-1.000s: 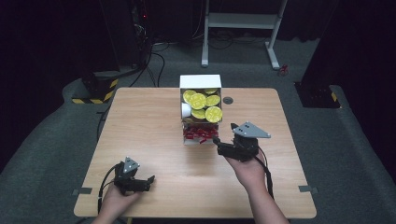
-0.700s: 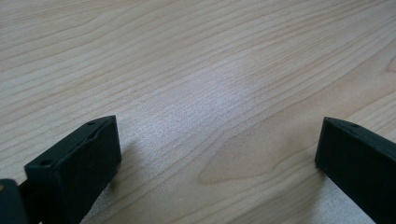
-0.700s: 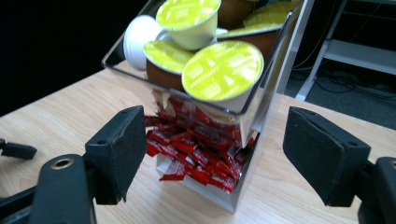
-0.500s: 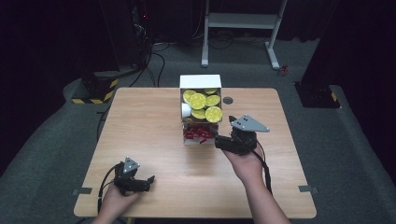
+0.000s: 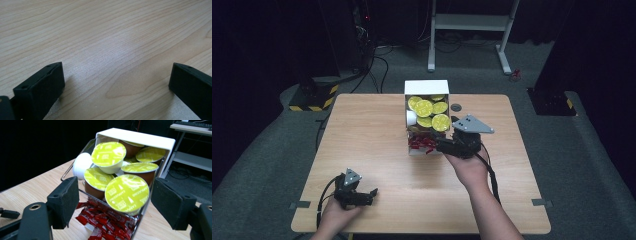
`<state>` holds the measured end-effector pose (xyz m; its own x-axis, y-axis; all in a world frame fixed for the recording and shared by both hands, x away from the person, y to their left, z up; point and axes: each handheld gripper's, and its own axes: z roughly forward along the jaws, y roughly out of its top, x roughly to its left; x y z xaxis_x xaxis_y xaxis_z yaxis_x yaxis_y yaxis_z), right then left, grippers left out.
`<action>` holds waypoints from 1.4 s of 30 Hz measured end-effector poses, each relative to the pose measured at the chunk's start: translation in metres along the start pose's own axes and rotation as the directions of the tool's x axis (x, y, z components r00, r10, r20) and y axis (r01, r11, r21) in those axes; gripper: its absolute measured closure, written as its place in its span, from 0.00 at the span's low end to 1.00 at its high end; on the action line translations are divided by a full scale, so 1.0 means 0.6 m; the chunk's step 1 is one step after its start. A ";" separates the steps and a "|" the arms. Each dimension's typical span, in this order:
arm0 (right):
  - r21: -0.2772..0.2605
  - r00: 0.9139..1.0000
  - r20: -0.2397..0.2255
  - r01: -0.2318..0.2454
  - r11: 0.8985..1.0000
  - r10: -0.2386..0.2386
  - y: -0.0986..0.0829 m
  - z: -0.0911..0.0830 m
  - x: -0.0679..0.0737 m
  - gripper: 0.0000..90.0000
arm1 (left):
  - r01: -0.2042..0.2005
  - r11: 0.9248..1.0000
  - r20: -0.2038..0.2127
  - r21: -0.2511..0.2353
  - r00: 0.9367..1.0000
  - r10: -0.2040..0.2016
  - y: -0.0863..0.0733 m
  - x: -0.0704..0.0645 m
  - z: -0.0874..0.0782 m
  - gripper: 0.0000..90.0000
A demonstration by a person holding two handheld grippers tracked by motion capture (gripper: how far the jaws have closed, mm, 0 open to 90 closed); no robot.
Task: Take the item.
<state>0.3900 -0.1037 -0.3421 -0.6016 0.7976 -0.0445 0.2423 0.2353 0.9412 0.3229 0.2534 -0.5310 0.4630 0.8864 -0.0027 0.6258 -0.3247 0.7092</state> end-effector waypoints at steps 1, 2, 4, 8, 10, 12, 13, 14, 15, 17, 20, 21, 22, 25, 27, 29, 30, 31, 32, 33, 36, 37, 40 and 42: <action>-0.001 1.000 0.001 0.006 1.000 -0.006 0.001 0.001 0.001 0.26 | -0.003 1.000 -0.001 0.000 1.000 0.003 0.000 0.000 0.000 0.01; 0.004 1.000 0.001 0.009 1.000 -0.009 0.004 0.004 0.002 0.26 | 0.000 1.000 0.000 0.000 1.000 0.000 0.000 0.000 0.000 0.01; 0.005 1.000 0.003 0.013 1.000 -0.013 0.008 0.007 0.004 0.26 | -0.001 1.000 0.000 0.000 1.000 0.001 0.000 0.000 0.000 0.01; 0.000 1.000 0.003 0.027 1.000 -0.027 0.017 0.012 0.007 0.26 | -0.003 1.000 0.000 0.001 1.000 0.003 0.000 0.000 0.000 0.01; -0.007 1.000 0.005 0.028 1.000 -0.028 0.021 0.014 0.009 0.26 | -0.003 1.000 0.000 0.001 1.000 0.003 0.000 0.000 0.000 0.01; -0.014 1.000 0.007 0.028 1.000 -0.028 0.022 0.018 0.011 0.26 | -0.003 1.000 0.000 0.001 1.000 0.003 0.000 0.000 0.000 0.01; -0.014 1.000 0.006 0.025 1.000 -0.025 0.023 0.020 0.011 0.26 | -0.002 1.000 0.000 0.001 1.000 0.002 0.000 0.000 0.000 0.01; -0.011 1.000 0.005 0.020 1.000 -0.020 0.024 0.023 0.011 0.26 | -0.002 1.000 0.000 0.001 1.000 0.002 0.000 0.000 0.000 0.01; -0.009 1.000 0.005 0.015 1.000 -0.015 0.024 0.025 0.011 0.26 | -0.003 1.000 0.000 0.001 1.000 0.003 0.000 0.000 0.000 0.01; -0.006 1.000 0.004 0.012 1.000 -0.012 0.026 0.029 0.010 0.26 | -0.002 1.000 0.000 0.001 1.000 0.002 0.000 0.000 0.000 0.01; -0.013 1.000 0.005 0.016 1.000 -0.015 0.028 0.036 0.009 0.27 | -0.002 1.000 0.000 0.001 1.000 0.002 0.000 0.000 0.000 0.01; -0.016 1.000 0.004 0.016 1.000 -0.016 0.029 0.038 0.009 0.27 | -0.002 1.000 0.000 0.000 1.000 0.002 0.000 0.000 0.000 0.01; -0.017 1.000 0.005 0.012 1.000 -0.012 0.030 0.040 0.009 0.27 | -0.003 1.000 0.000 0.001 1.000 0.003 0.000 0.000 0.000 0.01; -0.013 1.000 0.009 0.016 1.000 -0.016 0.032 0.049 0.011 0.27 | -0.003 1.000 0.000 0.001 1.000 0.003 0.000 0.000 0.000 0.01; -0.004 1.000 0.013 0.017 1.000 -0.017 0.034 0.055 0.012 0.27 | -0.002 1.000 0.001 0.000 1.000 0.002 0.000 0.000 0.000 0.01; -0.007 1.000 0.020 0.025 1.000 -0.025 0.038 0.060 0.011 0.27 | -0.002 1.000 0.000 0.000 1.000 0.002 0.000 0.000 0.000 0.01; -0.010 0.999 0.024 0.023 1.000 -0.023 0.039 0.061 0.011 0.27 | -0.002 1.000 0.000 0.000 1.000 0.002 0.000 0.000 0.000 0.01; -0.009 1.000 0.025 0.018 1.000 -0.018 0.040 0.064 0.011 0.27 | -0.002 1.000 0.000 0.000 1.000 0.002 0.000 0.000 0.000 0.01; -0.006 1.000 0.025 0.017 1.000 -0.017 0.041 0.066 0.011 0.26 | -0.002 1.000 0.000 0.000 1.000 0.002 0.000 0.000 0.000 0.01; -0.003 1.000 0.024 0.018 1.000 -0.018 0.041 0.068 0.010 0.26 | -0.002 1.000 0.000 0.000 1.000 0.002 0.000 0.000 0.000 0.01; 0.002 0.999 0.029 0.025 1.000 -0.025 0.042 0.076 0.013 0.27 | -0.002 1.000 0.001 0.000 1.000 0.002 0.000 0.000 0.000 0.01; 0.003 0.999 0.030 0.024 1.000 -0.024 0.043 0.078 0.014 0.27 | -0.002 1.000 0.000 0.000 1.000 0.002 0.000 0.000 0.000 0.01; 0.014 0.999 0.028 0.038 0.999 -0.038 0.049 0.083 0.018 0.31 | -0.002 1.000 0.000 0.000 1.000 0.002 0.000 0.000 0.000 0.01; 0.019 0.999 0.031 0.035 0.999 -0.035 0.053 0.087 0.019 0.31 | -0.002 1.000 0.000 0.000 1.000 0.002 0.000 0.000 0.000 0.01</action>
<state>0.4302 -0.0582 -0.3303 -0.5860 0.8055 -0.0881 0.2356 0.2734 0.9326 0.3231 0.2533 -0.5309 0.4639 0.8859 -0.0011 0.6250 -0.3264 0.7091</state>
